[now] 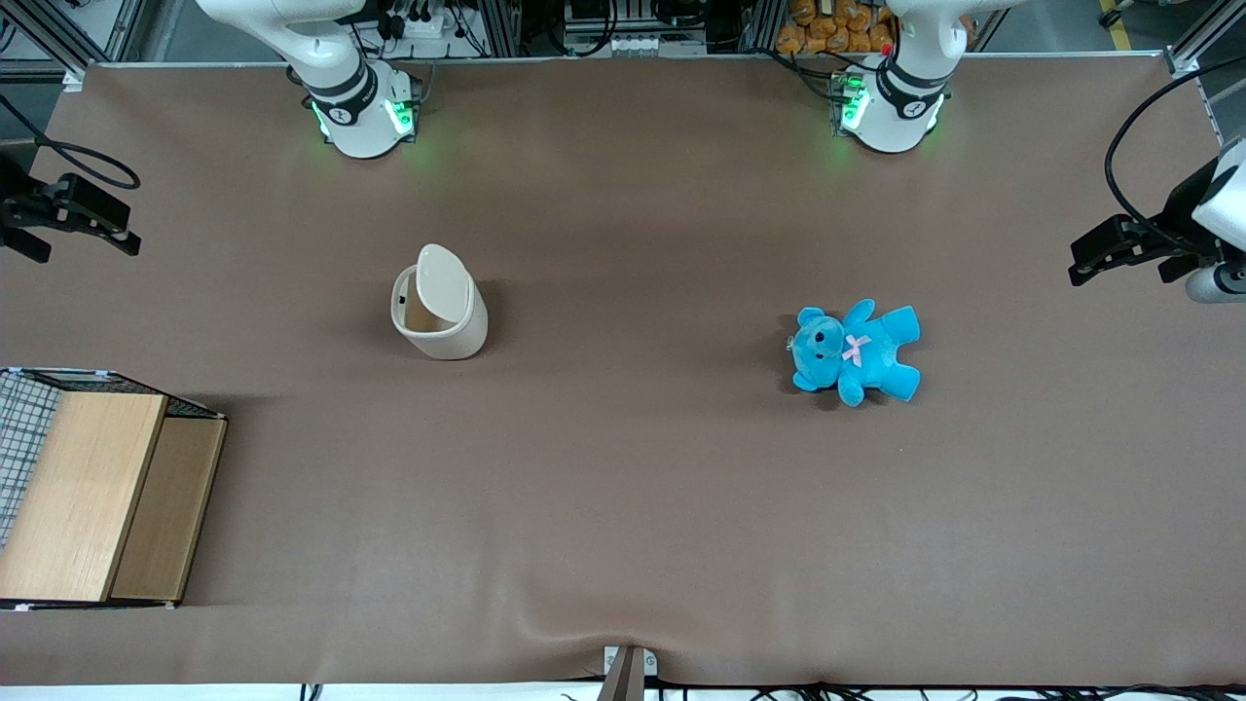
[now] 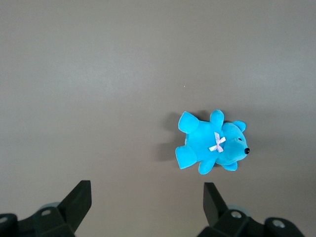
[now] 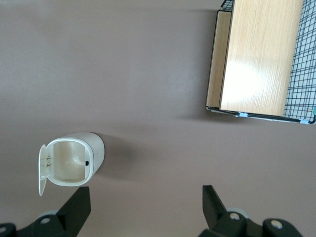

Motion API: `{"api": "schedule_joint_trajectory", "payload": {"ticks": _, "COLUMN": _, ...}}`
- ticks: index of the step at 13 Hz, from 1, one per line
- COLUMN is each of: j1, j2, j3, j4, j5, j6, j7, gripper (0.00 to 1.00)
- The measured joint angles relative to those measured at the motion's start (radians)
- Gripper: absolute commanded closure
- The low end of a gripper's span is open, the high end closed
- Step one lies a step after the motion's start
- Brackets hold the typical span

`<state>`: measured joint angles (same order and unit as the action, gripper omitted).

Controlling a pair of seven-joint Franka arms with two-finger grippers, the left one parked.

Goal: Open trash can with right arm

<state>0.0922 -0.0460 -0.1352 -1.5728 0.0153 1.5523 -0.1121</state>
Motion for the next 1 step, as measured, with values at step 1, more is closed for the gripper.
{"api": "schedule_joint_trajectory", "payload": {"ticks": 1, "j1": 0.000, "j2": 0.000, "j3": 0.000, "j4": 0.002, "j5": 0.000, "j6": 0.000, "j7": 0.000, "gripper": 0.00}}
